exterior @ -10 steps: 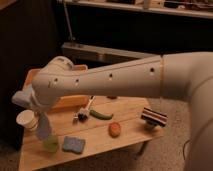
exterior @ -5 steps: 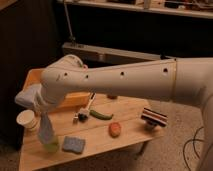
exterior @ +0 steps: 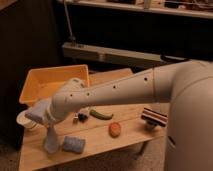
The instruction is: Place towel in plastic cup
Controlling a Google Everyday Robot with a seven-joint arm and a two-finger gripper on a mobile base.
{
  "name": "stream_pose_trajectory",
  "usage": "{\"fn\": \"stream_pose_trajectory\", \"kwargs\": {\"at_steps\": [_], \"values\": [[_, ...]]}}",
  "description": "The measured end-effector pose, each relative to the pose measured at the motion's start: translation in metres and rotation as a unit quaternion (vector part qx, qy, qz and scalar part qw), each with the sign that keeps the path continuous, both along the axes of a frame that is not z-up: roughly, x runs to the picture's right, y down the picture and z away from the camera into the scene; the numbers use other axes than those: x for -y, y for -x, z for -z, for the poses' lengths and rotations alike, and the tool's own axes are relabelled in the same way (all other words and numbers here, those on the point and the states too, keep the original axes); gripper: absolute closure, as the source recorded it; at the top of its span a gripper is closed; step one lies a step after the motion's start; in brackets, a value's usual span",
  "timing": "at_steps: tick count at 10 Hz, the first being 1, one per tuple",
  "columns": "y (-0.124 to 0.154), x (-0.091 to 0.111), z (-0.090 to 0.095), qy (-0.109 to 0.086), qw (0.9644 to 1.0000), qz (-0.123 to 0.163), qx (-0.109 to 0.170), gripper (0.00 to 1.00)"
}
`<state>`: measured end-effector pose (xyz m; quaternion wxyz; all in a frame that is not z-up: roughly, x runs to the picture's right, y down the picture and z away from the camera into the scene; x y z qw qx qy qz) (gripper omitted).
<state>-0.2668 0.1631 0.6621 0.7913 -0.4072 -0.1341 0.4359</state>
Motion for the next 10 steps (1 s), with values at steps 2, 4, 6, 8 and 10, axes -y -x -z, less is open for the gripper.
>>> {"fn": "stream_pose_trajectory", "kwargs": {"at_steps": [2,4,6,8,10], "values": [[0.001,-0.013,-0.014,0.004,0.9999,0.004,0.009,1.0],[0.001,-0.012,-0.013,0.004,0.9999,0.004,0.009,1.0],[0.003,-0.012,-0.014,0.009,0.9999,0.012,0.003,1.0],[0.028,-0.021,-0.017,0.016,0.9989,0.043,-0.006,1.0],[0.039,-0.034,-0.029,-0.004,0.999,0.045,0.002,1.0]]}}
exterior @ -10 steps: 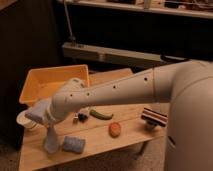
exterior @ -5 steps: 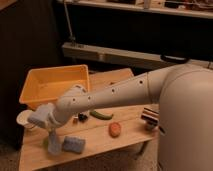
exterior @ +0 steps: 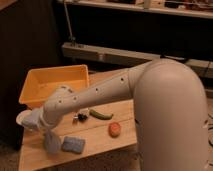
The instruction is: Place towel in plastic cup
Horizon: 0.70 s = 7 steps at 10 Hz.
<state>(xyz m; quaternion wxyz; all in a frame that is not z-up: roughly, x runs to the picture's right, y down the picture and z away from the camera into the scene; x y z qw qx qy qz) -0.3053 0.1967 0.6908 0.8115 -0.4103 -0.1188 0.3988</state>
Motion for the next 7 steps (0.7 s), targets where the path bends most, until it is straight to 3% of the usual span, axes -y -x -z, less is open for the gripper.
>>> {"fn": "stream_pose_trajectory", "kwargs": {"at_steps": [3,7], "values": [[0.005,-0.005,-0.004,-0.011,0.9999,-0.002,0.004,1.0],[-0.014,-0.02,0.012,-0.023,0.9996,-0.017,-0.009,1.0]]}}
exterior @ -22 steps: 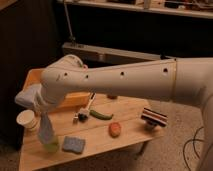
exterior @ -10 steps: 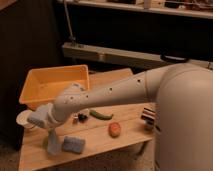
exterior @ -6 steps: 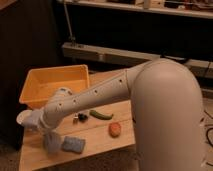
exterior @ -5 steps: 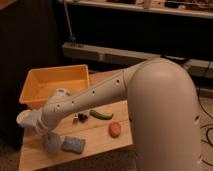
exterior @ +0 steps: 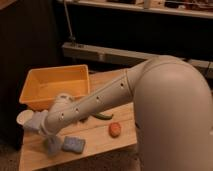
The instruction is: Place towel in plastic cup
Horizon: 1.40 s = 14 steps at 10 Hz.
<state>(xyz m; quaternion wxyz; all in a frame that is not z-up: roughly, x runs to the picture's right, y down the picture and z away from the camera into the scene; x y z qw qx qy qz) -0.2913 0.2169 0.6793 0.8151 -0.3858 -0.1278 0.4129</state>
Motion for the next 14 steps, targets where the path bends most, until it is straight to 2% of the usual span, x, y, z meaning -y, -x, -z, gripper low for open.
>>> {"fn": "stream_pose_trajectory", "kwargs": {"at_steps": [3,6,9,10,14], "values": [[-0.012,-0.016,0.006,0.0,1.0,-0.008,-0.005,1.0],[-0.017,-0.034,-0.004,0.018,0.9997,-0.012,-0.011,1.0],[-0.021,-0.042,-0.012,0.032,0.9992,-0.015,-0.017,0.99],[-0.021,-0.042,-0.014,0.035,0.9991,-0.013,-0.018,0.95],[-0.015,-0.036,-0.024,0.062,0.9977,-0.001,-0.027,0.55]]}}
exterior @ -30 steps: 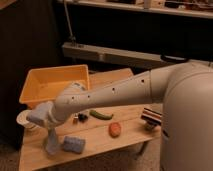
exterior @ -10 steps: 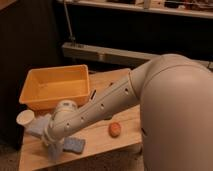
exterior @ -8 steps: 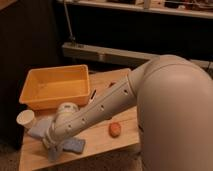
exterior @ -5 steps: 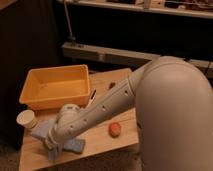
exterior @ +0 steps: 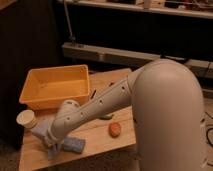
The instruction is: Place towel in plastic cup
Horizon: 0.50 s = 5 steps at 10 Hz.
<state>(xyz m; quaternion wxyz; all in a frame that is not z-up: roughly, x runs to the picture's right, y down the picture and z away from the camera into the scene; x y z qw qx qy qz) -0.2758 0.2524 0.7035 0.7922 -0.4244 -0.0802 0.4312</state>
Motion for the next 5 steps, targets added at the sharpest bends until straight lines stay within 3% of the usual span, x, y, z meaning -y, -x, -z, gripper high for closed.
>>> {"fn": "stream_pose_trajectory", "kwargs": {"at_steps": [3,5], "values": [[0.0004,0.0032,-0.0043,0.02,0.9998,0.003,-0.008,0.25],[0.0029,0.0078,-0.003,0.024,0.9997,0.008,-0.006,0.2]]}}
